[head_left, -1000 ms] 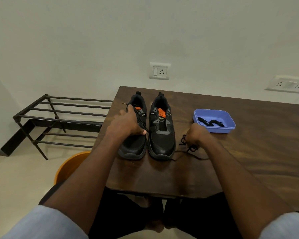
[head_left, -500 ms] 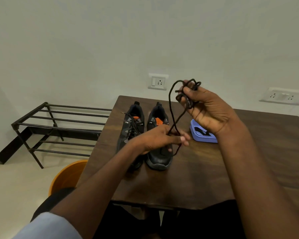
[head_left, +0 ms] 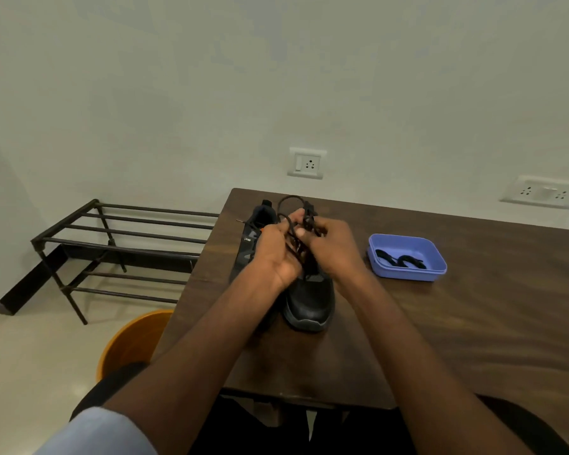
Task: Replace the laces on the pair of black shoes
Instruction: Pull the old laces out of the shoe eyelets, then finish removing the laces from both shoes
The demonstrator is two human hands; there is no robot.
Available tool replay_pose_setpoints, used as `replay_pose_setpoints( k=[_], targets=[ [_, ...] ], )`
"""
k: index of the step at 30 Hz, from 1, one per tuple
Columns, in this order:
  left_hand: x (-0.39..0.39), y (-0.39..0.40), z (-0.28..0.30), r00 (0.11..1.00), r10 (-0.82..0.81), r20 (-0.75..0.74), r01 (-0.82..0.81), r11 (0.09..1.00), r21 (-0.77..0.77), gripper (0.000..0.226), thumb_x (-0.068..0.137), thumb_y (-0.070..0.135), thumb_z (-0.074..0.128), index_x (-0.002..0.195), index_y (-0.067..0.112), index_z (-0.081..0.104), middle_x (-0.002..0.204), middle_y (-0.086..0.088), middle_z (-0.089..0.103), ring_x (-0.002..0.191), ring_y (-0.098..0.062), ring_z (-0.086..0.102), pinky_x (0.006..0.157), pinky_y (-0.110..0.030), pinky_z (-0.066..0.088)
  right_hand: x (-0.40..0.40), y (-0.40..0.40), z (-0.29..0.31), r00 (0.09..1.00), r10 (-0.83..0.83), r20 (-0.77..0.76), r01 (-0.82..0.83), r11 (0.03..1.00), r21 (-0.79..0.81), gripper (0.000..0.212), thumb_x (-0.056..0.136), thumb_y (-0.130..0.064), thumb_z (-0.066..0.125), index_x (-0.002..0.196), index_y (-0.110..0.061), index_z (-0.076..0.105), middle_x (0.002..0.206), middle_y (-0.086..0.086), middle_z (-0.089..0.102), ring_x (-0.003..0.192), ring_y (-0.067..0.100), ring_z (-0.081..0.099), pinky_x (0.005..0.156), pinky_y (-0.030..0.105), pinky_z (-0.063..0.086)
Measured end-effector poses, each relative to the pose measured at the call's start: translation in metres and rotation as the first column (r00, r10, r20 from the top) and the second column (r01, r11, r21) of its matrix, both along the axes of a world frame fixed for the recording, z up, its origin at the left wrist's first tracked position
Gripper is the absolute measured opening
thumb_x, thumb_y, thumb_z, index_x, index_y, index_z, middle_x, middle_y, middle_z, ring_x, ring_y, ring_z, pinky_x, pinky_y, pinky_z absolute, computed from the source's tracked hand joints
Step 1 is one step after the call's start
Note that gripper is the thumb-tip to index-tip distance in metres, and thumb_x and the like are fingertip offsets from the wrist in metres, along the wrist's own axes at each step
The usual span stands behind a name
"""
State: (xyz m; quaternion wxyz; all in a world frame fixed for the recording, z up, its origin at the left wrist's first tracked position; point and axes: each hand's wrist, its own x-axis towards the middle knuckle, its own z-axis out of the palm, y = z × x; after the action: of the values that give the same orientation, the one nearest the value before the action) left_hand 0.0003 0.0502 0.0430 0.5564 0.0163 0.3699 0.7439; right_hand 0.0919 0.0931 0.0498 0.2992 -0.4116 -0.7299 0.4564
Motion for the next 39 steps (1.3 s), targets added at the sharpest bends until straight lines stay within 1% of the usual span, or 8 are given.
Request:
replay_pose_setpoints(
  k=[4,8,12,17,20,28,36,39],
  targets=[
    [-0.015,-0.004,0.000,0.985,0.142,0.097,-0.139,0.990,-0.033,0.038,0.109,0.020,0.034,0.094,0.005,0.065,0.095,-0.015,0.069,0.086,-0.026,0.066,0.083,-0.041,0.056,-0.013,-0.021,-0.006,0.992,0.104,0.065,-0.108,0.992,0.060,0.040,0.091,-0.028,0.077,0.131,-0.025,0.071,0.125,-0.008,0.072,0.114,0.003,0.063,0.106,0.030,0.049],
    [-0.024,-0.010,0.004,0.983,0.146,0.109,-0.149,0.989,0.020,0.032,0.106,0.019,0.040,0.086,0.007,0.061,0.069,-0.005,0.068,0.077,-0.018,0.065,0.090,-0.032,0.055,-0.016,-0.028,-0.006,0.993,0.037,0.111,-0.057,0.982,0.181,0.020,0.091,-0.028,0.077,0.111,-0.026,0.079,0.096,-0.009,0.077,0.090,0.002,0.067,0.080,0.021,0.049],
    [-0.027,-0.017,0.023,0.987,0.052,-0.154,-0.048,0.998,0.035,0.030,0.100,0.016,0.043,0.084,0.009,0.067,0.080,-0.004,0.071,0.064,-0.012,0.068,0.055,-0.022,0.052,-0.020,-0.029,-0.005,0.994,-0.106,0.010,0.097,0.941,0.325,0.022,0.089,-0.006,0.072,0.095,-0.024,0.082,0.068,-0.020,0.064,0.068,-0.006,0.063,0.058,0.005,0.045],
    [-0.079,-0.040,0.031,0.743,-0.362,-0.563,0.210,0.925,-0.317,0.014,0.094,0.018,0.066,0.103,0.015,0.077,0.086,-0.002,0.071,0.066,-0.011,0.063,0.059,-0.026,0.049,-0.044,-0.036,-0.006,0.990,-0.139,0.008,0.133,0.958,0.254,0.023,0.088,-0.007,0.071,0.098,-0.024,0.083,0.073,-0.012,0.073,0.070,0.002,0.069,0.060,0.020,0.057],
    [-0.148,-0.071,0.034,0.681,-0.355,-0.641,0.150,0.924,-0.353,0.022,0.092,0.011,0.069,0.113,0.013,0.076,0.100,-0.003,0.068,0.079,-0.013,0.055,0.067,-0.025,0.043,-0.084,-0.050,-0.009,0.998,-0.055,-0.020,0.055,0.997,0.045,0.011,0.089,-0.012,0.077,0.090,-0.022,0.081,0.070,-0.002,0.075,0.068,0.014,0.073,0.062,0.029,0.061],
    [-0.261,-0.188,-0.014,0.415,-0.485,-0.770,-0.108,0.814,-0.570,0.015,0.091,0.013,0.076,0.104,0.005,0.078,0.101,-0.006,0.078,0.094,-0.016,0.067,0.076,-0.026,0.054,-0.216,-0.109,-0.050,0.950,0.194,0.244,-0.211,0.976,0.048,0.015,0.086,-0.009,0.076,0.076,-0.019,0.074,0.077,0.004,0.071,0.076,0.021,0.072,0.054,0.030,0.055],
    [-0.273,-0.217,-0.168,0.673,-0.312,-0.671,-0.338,0.677,-0.654,0.012,0.089,0.011,0.078,0.089,-0.001,0.077,0.081,-0.019,0.077,0.070,-0.023,0.073,0.081,-0.047,0.065,-0.285,-0.145,-0.141,0.707,0.382,0.595,-0.478,0.878,0.003,0.013,0.090,-0.018,0.076,0.101,-0.011,0.072,0.088,0.005,0.068,0.084,0.020,0.067,0.068,0.032,0.059],
    [-0.285,-0.221,-0.209,0.638,-0.452,-0.623,-0.324,0.576,-0.750,0.009,0.085,0.007,0.078,0.089,0.001,0.073,0.087,-0.017,0.076,0.082,-0.028,0.076,0.082,-0.048,0.064,-0.301,-0.147,-0.167,0.505,0.495,0.707,-0.596,0.793,-0.130,0.027,0.086,-0.023,0.080,0.104,-0.008,0.066,0.085,0.005,0.063,0.077,0.017,0.062,0.062,0.029,0.053]
  ],
)
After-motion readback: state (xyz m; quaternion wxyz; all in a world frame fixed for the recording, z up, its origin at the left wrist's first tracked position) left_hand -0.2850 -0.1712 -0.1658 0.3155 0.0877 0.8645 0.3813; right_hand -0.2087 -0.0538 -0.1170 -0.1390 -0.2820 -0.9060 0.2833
